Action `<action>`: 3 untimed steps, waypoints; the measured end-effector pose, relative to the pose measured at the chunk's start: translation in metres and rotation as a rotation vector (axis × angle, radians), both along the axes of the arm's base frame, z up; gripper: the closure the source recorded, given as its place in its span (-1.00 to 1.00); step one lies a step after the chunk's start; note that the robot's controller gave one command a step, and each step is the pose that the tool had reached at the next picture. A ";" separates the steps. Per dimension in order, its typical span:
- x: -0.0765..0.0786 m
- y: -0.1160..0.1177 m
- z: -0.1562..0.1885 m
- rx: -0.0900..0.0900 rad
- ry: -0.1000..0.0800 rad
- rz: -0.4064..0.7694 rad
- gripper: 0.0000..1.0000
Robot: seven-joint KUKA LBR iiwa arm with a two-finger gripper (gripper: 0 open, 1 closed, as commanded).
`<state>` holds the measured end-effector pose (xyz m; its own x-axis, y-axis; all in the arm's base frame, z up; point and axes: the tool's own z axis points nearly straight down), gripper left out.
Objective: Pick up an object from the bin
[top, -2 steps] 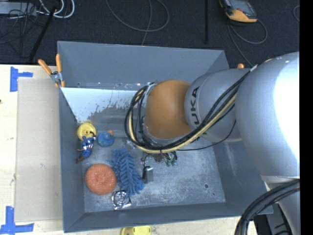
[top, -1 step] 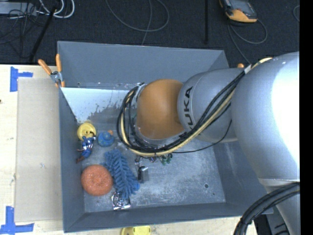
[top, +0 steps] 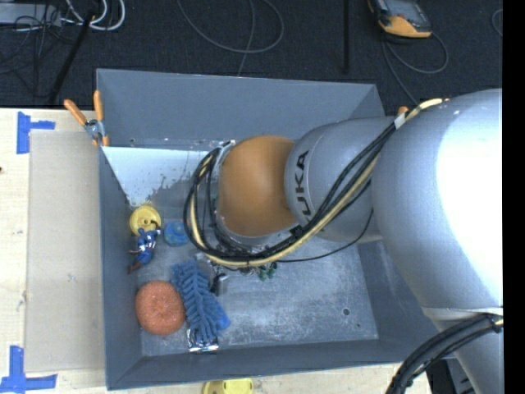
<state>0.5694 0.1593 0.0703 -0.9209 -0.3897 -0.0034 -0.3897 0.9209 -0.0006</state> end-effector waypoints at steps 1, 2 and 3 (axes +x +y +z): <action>0.000 0.000 0.000 0.000 0.000 0.000 1.00; -0.016 -0.004 0.048 -0.002 0.009 0.000 1.00; 0.012 0.018 0.073 0.001 -0.004 0.006 -1.00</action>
Offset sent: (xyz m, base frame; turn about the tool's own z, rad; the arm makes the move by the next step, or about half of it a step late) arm -0.0273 -0.0068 0.1043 0.0056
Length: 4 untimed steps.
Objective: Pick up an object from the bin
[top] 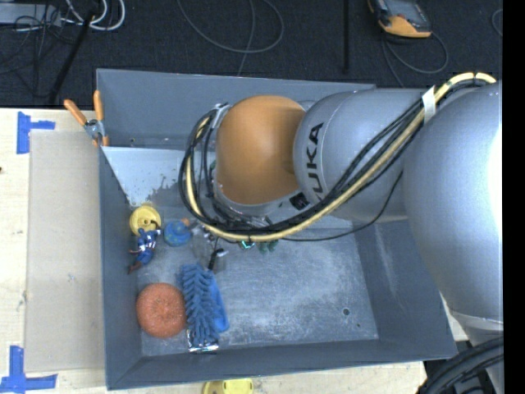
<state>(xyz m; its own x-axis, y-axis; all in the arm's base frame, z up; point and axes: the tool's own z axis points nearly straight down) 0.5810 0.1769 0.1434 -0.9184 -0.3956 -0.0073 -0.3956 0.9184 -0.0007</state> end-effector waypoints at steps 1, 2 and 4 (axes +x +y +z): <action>0.005 0.006 -0.005 -0.001 0.006 0.004 -1.00; 0.005 0.006 -0.005 -0.001 0.006 0.004 -1.00; -0.015 0.012 -0.023 0.000 0.000 0.027 -1.00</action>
Offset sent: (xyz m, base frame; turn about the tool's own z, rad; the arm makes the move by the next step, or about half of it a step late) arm -0.0350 -0.0302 -0.0734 -0.2894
